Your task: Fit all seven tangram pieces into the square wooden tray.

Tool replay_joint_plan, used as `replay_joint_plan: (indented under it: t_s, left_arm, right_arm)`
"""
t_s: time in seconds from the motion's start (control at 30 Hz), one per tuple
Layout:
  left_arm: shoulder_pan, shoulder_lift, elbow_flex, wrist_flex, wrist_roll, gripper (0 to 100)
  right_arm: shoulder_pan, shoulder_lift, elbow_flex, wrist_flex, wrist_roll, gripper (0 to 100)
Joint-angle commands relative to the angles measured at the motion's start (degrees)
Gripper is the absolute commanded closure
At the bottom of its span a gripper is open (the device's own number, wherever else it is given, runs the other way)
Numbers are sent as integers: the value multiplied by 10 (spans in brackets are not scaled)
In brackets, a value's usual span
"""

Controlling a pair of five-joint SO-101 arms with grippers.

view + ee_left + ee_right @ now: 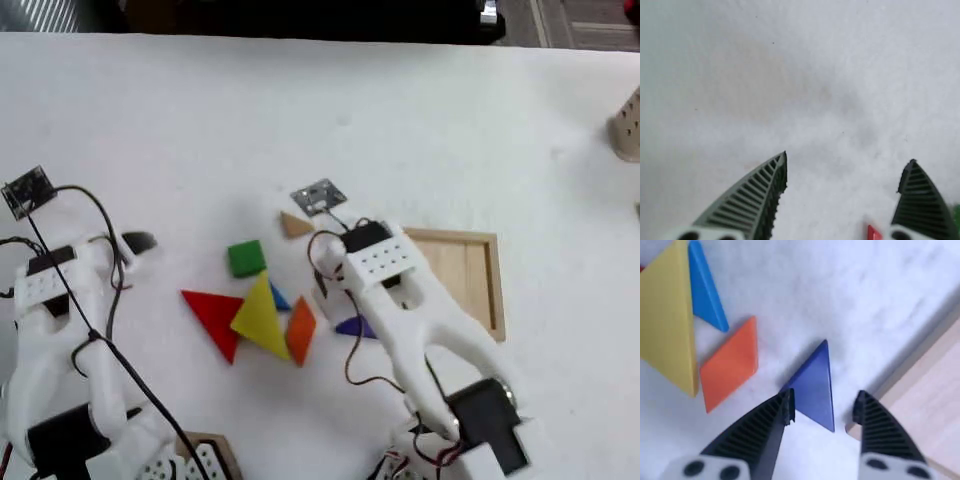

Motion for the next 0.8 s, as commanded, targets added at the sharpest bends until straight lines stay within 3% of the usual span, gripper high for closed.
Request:
replay_joint_plan:
  t_s: [0.0,0.17,0.3,0.57,0.77]
  left_arm:
    - [10,-29,-2,-15,3,650]
    - [10,-29,-3,-15,3,650]
    - [10,-29,-1,-15,3,650]
    - [16,-28,8,-14,2,650]
    - [16,-29,14,-15,-39,650]
  right_arm:
    - [1,-80,38,3,45,648]
    - [-59,-152,168,-121,5,692]
    - [-65,-167,203,-167,-49,754]
    - [-66,-166,225,-180,-42,772]
    - [-90,-167,256,-225,-14,772]
